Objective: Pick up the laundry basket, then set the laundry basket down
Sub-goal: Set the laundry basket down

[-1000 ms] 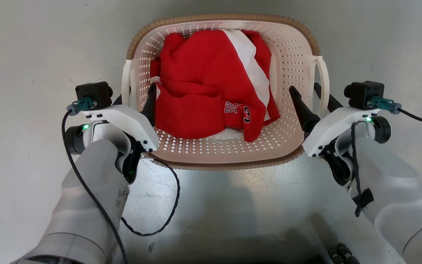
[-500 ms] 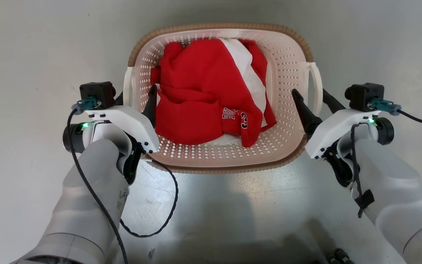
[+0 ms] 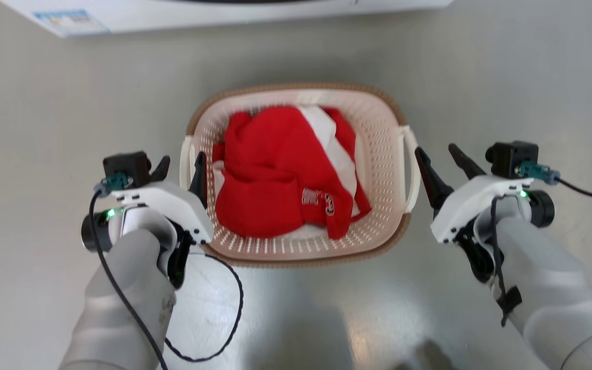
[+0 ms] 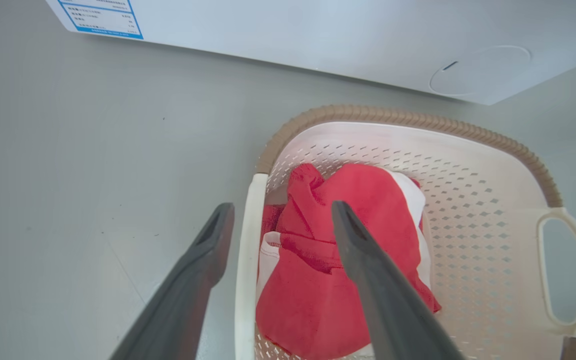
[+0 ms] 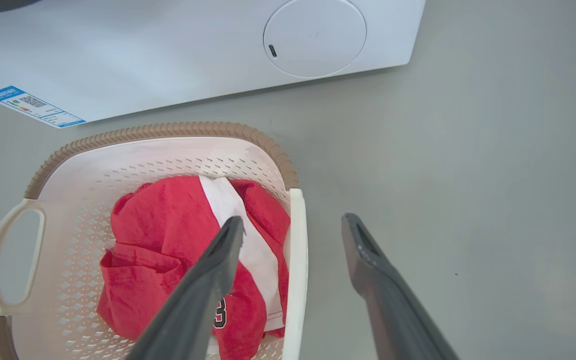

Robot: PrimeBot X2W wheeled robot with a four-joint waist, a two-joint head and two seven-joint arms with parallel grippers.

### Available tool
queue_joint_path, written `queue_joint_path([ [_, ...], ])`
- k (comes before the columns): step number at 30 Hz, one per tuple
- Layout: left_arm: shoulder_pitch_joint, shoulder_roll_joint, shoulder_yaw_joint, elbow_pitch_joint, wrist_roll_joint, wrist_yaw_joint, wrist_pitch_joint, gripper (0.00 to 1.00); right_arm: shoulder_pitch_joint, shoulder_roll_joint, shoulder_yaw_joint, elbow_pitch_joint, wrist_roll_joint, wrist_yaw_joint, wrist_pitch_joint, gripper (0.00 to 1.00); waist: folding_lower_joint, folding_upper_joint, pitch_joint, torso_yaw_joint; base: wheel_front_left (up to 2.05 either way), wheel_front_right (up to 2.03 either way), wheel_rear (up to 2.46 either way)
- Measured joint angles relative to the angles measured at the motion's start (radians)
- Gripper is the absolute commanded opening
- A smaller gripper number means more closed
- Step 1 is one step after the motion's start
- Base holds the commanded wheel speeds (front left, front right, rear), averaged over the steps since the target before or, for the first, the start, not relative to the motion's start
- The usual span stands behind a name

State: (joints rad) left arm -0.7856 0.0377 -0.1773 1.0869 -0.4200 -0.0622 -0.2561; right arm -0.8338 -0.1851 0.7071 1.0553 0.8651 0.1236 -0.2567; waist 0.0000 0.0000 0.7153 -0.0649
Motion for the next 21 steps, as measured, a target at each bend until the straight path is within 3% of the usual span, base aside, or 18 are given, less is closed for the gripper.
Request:
queue_joint_path([
  [8, 0.107, 0.000, 0.072, -0.093, 0.030, -0.018, 0.000, 1.00, 0.075, -0.014, -0.070, -0.040, -0.085, 0.000, 0.000, 1.00, 0.0000, 0.0000, -0.137, -0.014, 0.00, 0.00, 0.00],
  [21, 0.311, -0.003, 0.126, -0.310, 0.122, -0.054, 0.000, 1.00, 0.300, -0.006, -0.334, -0.214, -0.268, 0.000, 0.001, 1.00, 0.0000, 0.0001, -0.407, -0.016, 0.00, 0.00, 0.00],
])
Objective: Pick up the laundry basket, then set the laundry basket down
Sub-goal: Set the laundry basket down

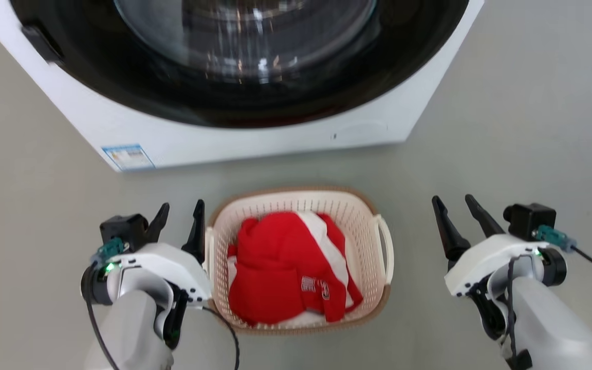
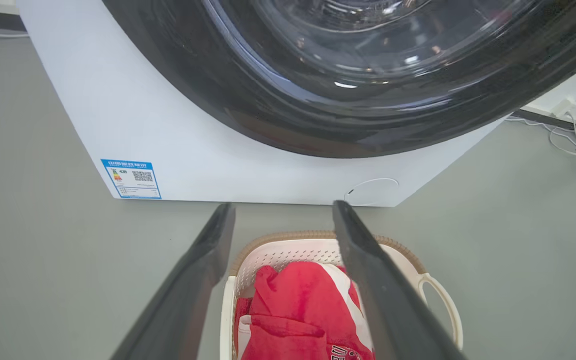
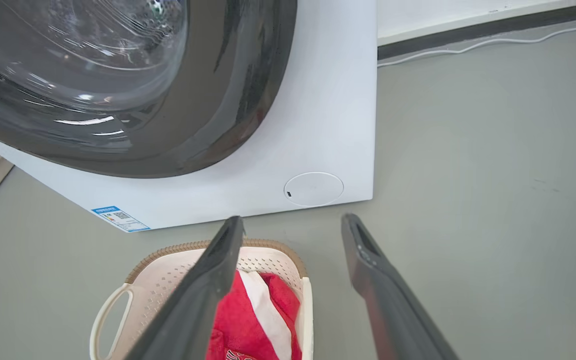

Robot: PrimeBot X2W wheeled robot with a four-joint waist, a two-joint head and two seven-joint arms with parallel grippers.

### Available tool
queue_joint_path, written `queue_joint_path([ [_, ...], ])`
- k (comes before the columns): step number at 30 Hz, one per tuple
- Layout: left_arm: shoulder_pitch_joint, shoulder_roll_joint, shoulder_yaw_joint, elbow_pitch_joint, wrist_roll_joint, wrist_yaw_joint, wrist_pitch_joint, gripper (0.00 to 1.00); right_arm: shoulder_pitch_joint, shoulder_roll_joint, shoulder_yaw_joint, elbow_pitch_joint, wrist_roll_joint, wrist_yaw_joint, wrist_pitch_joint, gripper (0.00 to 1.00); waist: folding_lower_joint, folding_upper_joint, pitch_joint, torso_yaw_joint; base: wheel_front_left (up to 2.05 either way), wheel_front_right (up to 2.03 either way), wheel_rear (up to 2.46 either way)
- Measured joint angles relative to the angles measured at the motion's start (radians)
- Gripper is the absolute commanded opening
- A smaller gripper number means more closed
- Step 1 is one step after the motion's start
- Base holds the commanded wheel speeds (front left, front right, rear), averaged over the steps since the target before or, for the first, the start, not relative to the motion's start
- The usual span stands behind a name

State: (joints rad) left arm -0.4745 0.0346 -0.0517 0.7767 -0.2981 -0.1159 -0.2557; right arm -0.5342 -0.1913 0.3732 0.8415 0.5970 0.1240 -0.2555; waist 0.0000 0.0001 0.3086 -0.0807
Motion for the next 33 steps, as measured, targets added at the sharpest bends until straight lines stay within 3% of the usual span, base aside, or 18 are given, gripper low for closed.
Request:
queue_joint_path([
  [16, 0.189, 0.001, 0.005, -0.286, 0.003, -0.008, 0.000, 1.00, 0.219, 0.050, -0.276, -0.310, -0.233, 0.000, 0.000, 1.00, 0.0000, 0.0000, -0.187, 0.025, 0.00, 0.00, 0.00],
  [21, 0.216, 0.001, -0.017, -0.381, 0.002, 0.015, 0.000, 1.00, 0.251, 0.053, -0.306, -0.399, -0.328, 0.000, 0.000, 1.00, 0.0000, 0.0000, -0.206, 0.033, 0.00, 0.00, 0.00],
  [27, 0.263, 0.002, -0.011, -0.502, 0.016, 0.053, 0.000, 1.00, 0.291, 0.073, -0.341, -0.479, -0.371, 0.000, 0.000, 1.00, 0.0000, 0.0000, -0.214, 0.032, 0.00, 0.00, 0.00],
  [33, 0.315, 0.003, -0.001, -0.618, 0.068, 0.064, -0.001, 1.00, 0.310, 0.079, -0.363, -0.524, -0.409, 0.000, 0.000, 1.00, 0.0000, 0.0000, -0.207, 0.022, 0.00, 0.00, 0.00],
])
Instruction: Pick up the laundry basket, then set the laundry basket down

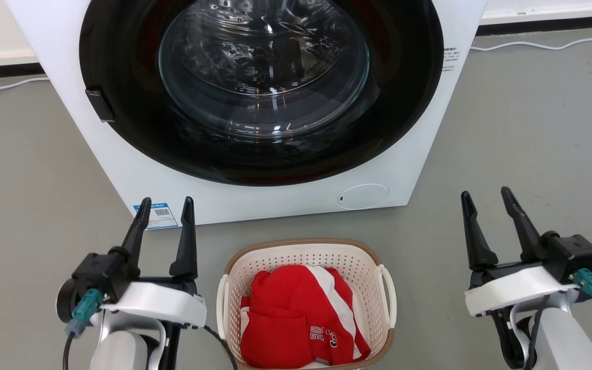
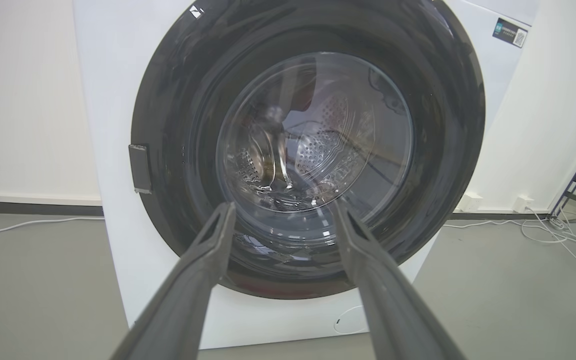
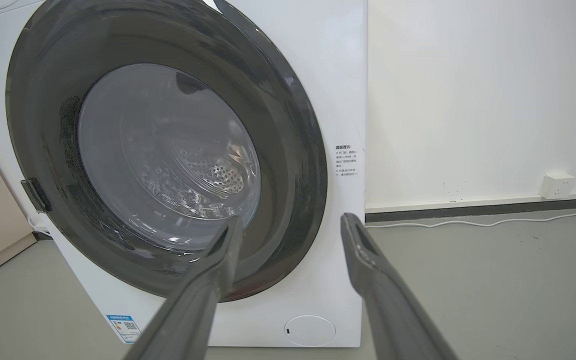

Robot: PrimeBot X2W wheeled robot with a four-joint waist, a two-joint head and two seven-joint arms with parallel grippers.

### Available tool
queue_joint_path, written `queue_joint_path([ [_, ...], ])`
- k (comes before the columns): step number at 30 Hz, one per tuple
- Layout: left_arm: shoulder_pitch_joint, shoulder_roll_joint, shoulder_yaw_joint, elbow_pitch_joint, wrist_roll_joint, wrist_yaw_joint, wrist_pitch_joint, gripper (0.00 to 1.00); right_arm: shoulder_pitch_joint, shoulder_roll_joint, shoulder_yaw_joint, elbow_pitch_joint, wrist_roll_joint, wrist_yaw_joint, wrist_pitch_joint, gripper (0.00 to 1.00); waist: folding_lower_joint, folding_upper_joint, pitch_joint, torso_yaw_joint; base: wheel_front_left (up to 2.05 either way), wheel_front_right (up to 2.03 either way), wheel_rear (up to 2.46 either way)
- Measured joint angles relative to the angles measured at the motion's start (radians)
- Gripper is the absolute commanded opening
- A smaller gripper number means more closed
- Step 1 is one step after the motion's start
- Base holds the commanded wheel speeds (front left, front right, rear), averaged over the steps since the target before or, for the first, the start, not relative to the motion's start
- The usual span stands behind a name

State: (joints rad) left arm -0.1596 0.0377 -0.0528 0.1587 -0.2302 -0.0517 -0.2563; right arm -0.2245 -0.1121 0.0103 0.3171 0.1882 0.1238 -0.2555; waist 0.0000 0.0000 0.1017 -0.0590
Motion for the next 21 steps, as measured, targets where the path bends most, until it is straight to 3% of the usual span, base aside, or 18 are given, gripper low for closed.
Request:
queue_joint_path([
  [21, 0.032, 0.001, -0.015, -0.007, -0.018, 0.009, 0.000, 1.00, 0.020, 0.004, -0.006, -0.011, -0.012, 0.000, 0.000, 1.00, 0.0000, 0.0000, 0.014, -0.003, 0.00, 0.00, 0.00],
])
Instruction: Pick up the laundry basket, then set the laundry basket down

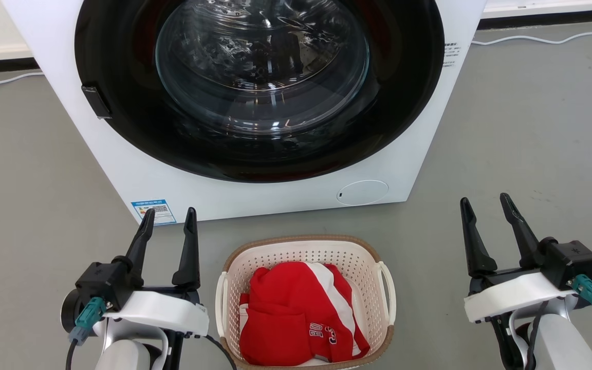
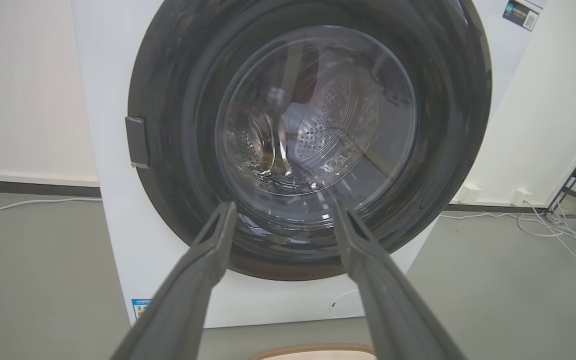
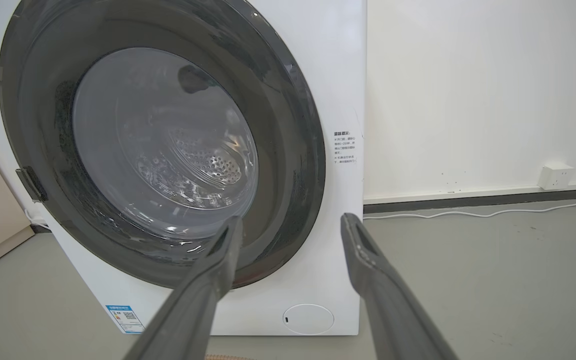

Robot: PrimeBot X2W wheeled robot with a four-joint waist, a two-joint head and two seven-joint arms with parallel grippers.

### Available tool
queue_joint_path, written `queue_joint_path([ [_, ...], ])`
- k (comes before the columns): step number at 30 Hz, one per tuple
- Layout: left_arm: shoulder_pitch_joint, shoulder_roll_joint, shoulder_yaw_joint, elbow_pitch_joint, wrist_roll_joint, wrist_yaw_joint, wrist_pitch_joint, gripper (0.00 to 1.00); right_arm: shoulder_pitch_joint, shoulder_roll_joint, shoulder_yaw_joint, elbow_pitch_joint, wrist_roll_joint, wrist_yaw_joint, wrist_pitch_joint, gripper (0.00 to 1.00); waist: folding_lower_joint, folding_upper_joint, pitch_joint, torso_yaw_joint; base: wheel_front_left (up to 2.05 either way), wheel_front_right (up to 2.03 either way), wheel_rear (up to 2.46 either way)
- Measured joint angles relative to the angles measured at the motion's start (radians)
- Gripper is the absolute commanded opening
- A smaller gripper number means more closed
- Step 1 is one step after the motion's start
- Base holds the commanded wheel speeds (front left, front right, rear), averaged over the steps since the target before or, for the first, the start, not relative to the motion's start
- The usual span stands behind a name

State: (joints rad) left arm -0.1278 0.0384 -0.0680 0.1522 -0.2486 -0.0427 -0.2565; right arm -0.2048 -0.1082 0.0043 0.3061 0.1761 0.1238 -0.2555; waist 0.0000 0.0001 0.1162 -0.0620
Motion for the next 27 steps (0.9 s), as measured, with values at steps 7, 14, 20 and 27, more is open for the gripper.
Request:
queue_joint_path([
  [7, 0.000, 0.000, 0.003, 0.009, 0.000, -0.002, 0.000, 1.00, 0.000, 0.000, 0.001, 0.002, 0.002, 0.000, 0.000, 1.00, 0.0000, 0.0000, 0.001, 0.001, 0.00, 0.00, 0.00],
  [14, 0.024, -0.005, 0.001, 0.067, -0.045, -0.010, 0.008, 0.00, 0.028, 0.012, 0.002, 0.043, 0.017, 0.000, 0.004, 0.00, 0.0000, 0.0000, -0.002, 0.002, 0.00, 0.00, 0.00],
  [20, 0.026, -0.005, 0.004, 0.068, -0.104, -0.010, 0.023, 0.00, 0.039, 0.017, -0.001, 0.042, 0.084, 0.000, 0.019, 0.00, 0.0008, 0.0000, -0.011, 0.005, 0.00, 0.00, 0.00],
  [27, 0.026, -0.005, 0.013, 0.072, -0.178, -0.012, 0.047, 0.00, 0.039, 0.019, -0.005, 0.039, 0.161, 0.000, 0.037, 0.00, 0.0004, 0.0000, -0.014, 0.008, 0.00, 0.00, 0.00],
])
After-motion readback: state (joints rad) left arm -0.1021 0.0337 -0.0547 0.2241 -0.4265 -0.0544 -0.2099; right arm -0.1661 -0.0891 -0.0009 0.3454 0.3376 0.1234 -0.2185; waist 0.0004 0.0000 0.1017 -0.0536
